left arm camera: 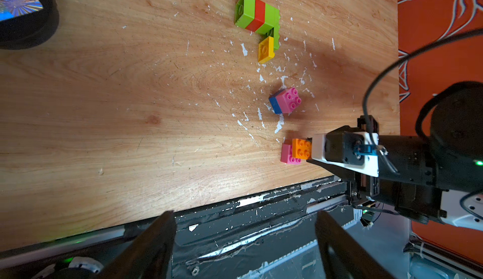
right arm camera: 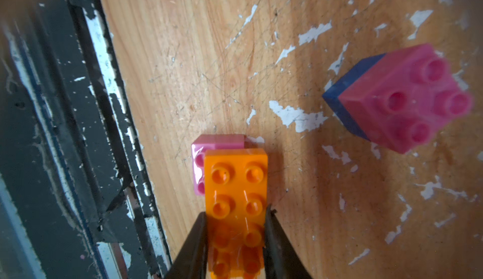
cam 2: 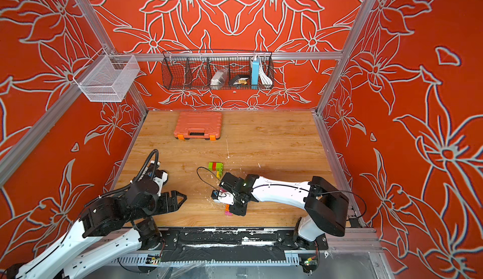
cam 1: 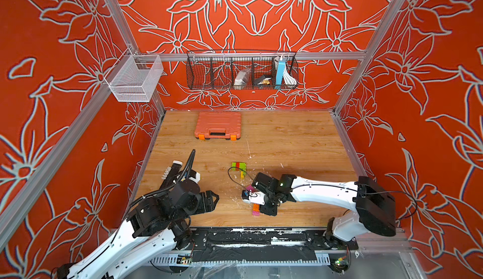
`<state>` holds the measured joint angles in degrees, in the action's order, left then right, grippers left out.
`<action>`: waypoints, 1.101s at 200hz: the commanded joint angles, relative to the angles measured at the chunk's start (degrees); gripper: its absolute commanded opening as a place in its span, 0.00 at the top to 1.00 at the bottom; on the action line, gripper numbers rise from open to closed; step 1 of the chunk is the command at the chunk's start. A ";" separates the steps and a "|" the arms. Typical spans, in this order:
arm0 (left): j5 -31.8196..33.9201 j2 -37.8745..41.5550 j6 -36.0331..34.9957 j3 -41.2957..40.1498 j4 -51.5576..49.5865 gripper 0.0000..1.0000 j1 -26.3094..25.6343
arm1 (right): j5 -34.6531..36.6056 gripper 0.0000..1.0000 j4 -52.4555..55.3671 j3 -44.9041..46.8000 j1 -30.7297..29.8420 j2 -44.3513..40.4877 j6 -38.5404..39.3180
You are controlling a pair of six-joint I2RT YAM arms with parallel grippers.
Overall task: Assemble the letter r with lego
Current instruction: Move the lego brick at the center of the board.
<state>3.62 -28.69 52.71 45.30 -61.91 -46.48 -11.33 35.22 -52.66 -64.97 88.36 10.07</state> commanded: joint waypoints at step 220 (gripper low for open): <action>1.63 5.48 -0.24 -0.89 -1.99 0.15 0.29 | 7.65 1.00 6.23 -16.27 -1.49 4.92 -15.96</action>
<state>4.05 -24.29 52.51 44.51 -63.07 -46.50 -4.86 37.15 -74.11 -66.06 98.21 -10.20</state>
